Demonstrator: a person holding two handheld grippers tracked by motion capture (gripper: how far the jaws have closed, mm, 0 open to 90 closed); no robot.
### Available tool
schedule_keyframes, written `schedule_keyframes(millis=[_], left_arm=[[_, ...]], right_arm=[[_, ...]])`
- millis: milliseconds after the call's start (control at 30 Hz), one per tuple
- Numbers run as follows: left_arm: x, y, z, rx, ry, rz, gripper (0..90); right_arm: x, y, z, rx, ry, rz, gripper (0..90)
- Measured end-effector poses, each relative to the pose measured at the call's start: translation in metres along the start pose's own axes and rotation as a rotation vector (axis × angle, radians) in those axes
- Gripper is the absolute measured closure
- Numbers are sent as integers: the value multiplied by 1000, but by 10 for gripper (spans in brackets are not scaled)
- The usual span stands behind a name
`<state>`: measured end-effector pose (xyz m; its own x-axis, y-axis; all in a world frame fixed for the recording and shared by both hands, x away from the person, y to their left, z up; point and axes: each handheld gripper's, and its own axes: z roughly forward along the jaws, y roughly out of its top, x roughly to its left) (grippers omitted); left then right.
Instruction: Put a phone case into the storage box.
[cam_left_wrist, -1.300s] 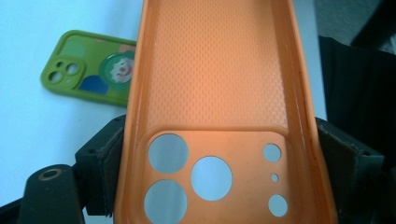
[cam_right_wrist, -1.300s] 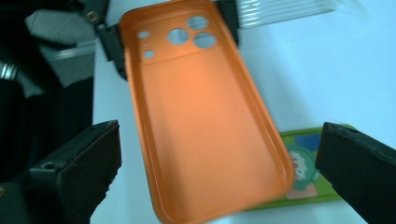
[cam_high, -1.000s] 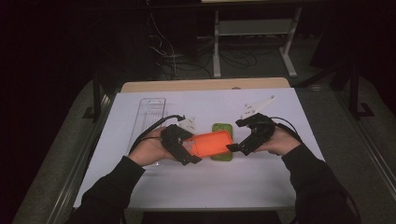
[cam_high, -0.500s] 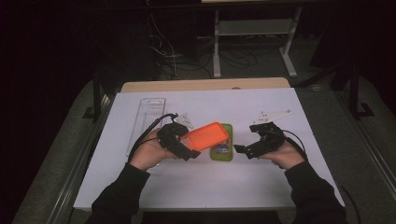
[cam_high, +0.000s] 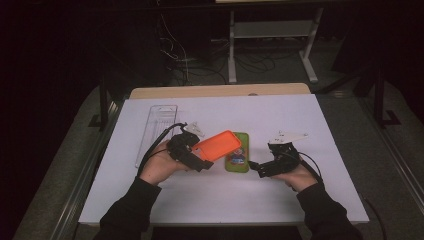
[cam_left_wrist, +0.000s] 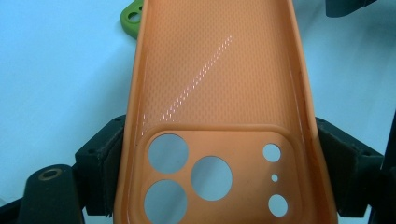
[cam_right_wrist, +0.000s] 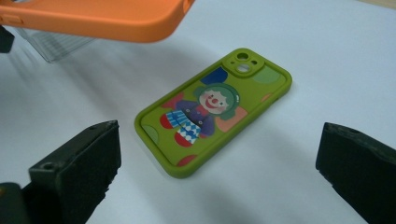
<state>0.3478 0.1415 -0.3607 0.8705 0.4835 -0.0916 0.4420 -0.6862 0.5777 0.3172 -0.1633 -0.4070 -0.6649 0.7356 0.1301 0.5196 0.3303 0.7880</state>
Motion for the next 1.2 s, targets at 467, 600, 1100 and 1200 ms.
schedule_keyframes(millis=[467, 600, 1100, 1200], left_arm=[[-1, 0, 4, -8, -13, -40, 163], [0, -1, 5, -15, -12, -31, 163], [0, 0, 5, -18, -28, -48, 163], [0, 0, 5, -16, -27, -40, 163]], right_arm=[[5, -3, 3, 15, -87, -151, 0], [8, -2, 4, 15, -103, -192, 0], [19, -2, 1, -12, -200, -357, 0], [22, -1, 1, -12, -226, -401, 0]])
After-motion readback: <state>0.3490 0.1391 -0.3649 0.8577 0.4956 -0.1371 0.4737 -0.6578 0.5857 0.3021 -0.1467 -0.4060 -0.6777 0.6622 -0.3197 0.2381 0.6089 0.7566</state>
